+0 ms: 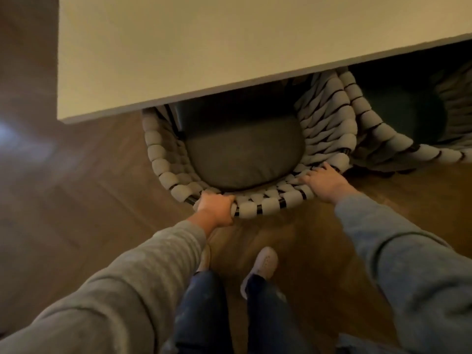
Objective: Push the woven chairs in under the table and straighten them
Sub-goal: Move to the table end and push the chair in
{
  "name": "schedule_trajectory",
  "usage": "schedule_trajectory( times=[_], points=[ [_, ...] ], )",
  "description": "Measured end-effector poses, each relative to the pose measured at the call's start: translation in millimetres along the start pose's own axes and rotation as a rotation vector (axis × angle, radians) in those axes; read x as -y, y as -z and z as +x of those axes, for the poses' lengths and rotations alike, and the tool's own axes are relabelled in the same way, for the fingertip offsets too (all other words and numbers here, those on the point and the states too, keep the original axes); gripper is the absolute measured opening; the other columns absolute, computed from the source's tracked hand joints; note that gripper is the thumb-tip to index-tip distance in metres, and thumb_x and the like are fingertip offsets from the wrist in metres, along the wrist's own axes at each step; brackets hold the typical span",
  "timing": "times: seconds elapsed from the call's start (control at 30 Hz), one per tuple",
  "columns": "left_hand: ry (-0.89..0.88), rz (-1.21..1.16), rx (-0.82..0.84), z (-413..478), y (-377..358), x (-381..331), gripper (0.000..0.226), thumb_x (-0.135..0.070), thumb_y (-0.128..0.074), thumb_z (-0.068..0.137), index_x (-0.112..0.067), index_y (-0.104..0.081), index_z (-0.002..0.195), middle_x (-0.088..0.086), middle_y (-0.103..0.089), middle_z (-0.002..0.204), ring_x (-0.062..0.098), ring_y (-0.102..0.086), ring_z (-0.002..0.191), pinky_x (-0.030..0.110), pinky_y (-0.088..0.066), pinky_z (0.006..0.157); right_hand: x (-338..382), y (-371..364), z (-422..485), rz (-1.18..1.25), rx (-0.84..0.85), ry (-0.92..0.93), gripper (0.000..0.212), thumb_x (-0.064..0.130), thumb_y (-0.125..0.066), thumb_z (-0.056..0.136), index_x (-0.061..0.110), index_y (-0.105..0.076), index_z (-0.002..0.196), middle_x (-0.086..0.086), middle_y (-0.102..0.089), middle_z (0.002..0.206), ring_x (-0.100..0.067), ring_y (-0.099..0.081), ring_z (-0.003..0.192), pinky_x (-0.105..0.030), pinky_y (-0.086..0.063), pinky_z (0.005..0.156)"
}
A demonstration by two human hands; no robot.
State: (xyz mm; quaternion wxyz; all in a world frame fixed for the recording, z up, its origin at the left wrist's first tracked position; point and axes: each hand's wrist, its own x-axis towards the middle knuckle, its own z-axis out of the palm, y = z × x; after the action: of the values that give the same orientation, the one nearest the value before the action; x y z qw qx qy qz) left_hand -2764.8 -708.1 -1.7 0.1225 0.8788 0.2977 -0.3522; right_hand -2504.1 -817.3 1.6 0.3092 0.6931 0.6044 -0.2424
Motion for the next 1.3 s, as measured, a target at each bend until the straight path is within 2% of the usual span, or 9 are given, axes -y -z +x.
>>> schedule_trajectory(
  times=[0.07,0.17,0.23,0.47,0.67,0.8,0.9,1.0,1.3],
  points=[
    [0.001,0.008,-0.049,-0.7,-7.2,-3.9,0.052,-0.046,-0.055,0.086,-0.033,-0.044,0.135,-0.001,-0.065,0.111,0.023,-0.062,0.104,0.037,-0.042,0.087,-9.1,-7.0,4.4,-0.033,-0.011,0.051,0.047,0.018,-0.051,0.094,0.031,-0.043,0.138,0.001,-0.050,0.141,-0.023,-0.039,0.135,-0.052,-0.016,0.118],
    [0.030,0.010,-0.105,1.3,-18.8,-7.0,0.045,-0.047,-0.054,0.086,-0.035,-0.049,0.129,-0.003,-0.066,0.104,0.022,-0.062,0.099,0.038,-0.041,0.085,-12.5,-11.0,2.1,-0.044,-0.049,0.101,0.040,0.021,-0.053,0.093,0.033,-0.050,0.131,0.001,-0.061,0.125,-0.022,-0.055,0.118,-0.045,-0.040,0.103],
    [0.047,0.007,-0.137,-0.1,-27.7,-8.2,0.043,-0.048,-0.052,0.086,-0.035,-0.051,0.127,-0.003,-0.066,0.103,0.023,-0.062,0.099,0.039,-0.040,0.085,-9.2,-13.5,-3.4,-0.047,-0.099,0.119,0.038,0.022,-0.054,0.093,0.032,-0.051,0.129,0.000,-0.062,0.120,-0.022,-0.057,0.113,-0.042,-0.044,0.097],
    [0.048,-0.026,-0.146,-31.2,-54.9,-21.2,0.034,-0.043,-0.051,0.089,-0.029,-0.053,0.121,-0.003,-0.066,0.099,0.023,-0.063,0.096,0.041,-0.039,0.088,9.5,-33.9,-23.3,-0.084,-0.094,0.121,0.038,0.019,-0.051,0.094,0.031,-0.047,0.129,0.000,-0.061,0.121,-0.023,-0.055,0.115,-0.039,-0.040,0.097],
    [0.055,-0.061,-0.109,-67.1,-89.7,-25.2,0.034,-0.041,-0.049,0.090,-0.027,-0.052,0.120,-0.001,-0.066,0.098,0.024,-0.062,0.096,0.045,-0.038,0.095,27.1,-69.6,-40.0,0.037,-0.161,0.196,0.025,0.029,-0.053,0.094,0.036,-0.049,0.118,0.005,-0.064,0.114,-0.017,-0.058,0.108,-0.037,-0.042,0.097],
    [0.038,-0.058,-0.089,-87.3,-107.0,-11.2,0.036,-0.042,-0.049,0.089,-0.028,-0.052,0.122,-0.001,-0.066,0.098,0.023,-0.062,0.096,0.043,-0.039,0.095,39.3,-68.2,-56.9,0.009,-0.163,0.176,0.041,0.037,-0.056,0.090,0.037,-0.048,0.131,0.009,-0.060,0.127,-0.015,-0.050,0.124,-0.043,-0.021,0.115],
    [0.041,-0.045,-0.067,-97.6,-109.0,10.3,0.036,-0.042,-0.049,0.090,-0.030,-0.049,0.125,-0.002,-0.065,0.099,0.021,-0.061,0.096,0.042,-0.039,0.094,60.9,-55.4,-60.3,-0.010,-0.136,0.169,0.038,0.037,-0.057,0.088,0.041,-0.053,0.125,0.012,-0.061,0.122,-0.014,-0.051,0.123,-0.051,-0.008,0.116],
    [0.052,-0.033,-0.058,-100.7,-102.8,32.5,0.035,-0.042,-0.049,0.092,-0.031,-0.050,0.125,-0.003,-0.064,0.101,0.020,-0.060,0.097,0.041,-0.039,0.094,80.4,-42.2,-52.8,-0.004,-0.134,0.177,0.035,0.036,-0.056,0.087,0.042,-0.055,0.122,0.011,-0.063,0.118,-0.016,-0.054,0.117,-0.054,-0.009,0.115],
    [0.080,0.003,-0.036,-84.5,-83.1,75.7,0.033,-0.039,-0.051,0.090,-0.032,-0.051,0.122,-0.004,-0.064,0.103,0.020,-0.060,0.100,0.042,-0.038,0.096,98.7,-6.8,-28.6,-0.011,-0.109,0.153,0.040,0.033,-0.052,0.091,0.041,-0.051,0.130,0.005,-0.057,0.129,-0.020,-0.051,0.123,-0.056,-0.009,0.115]
  ],
)
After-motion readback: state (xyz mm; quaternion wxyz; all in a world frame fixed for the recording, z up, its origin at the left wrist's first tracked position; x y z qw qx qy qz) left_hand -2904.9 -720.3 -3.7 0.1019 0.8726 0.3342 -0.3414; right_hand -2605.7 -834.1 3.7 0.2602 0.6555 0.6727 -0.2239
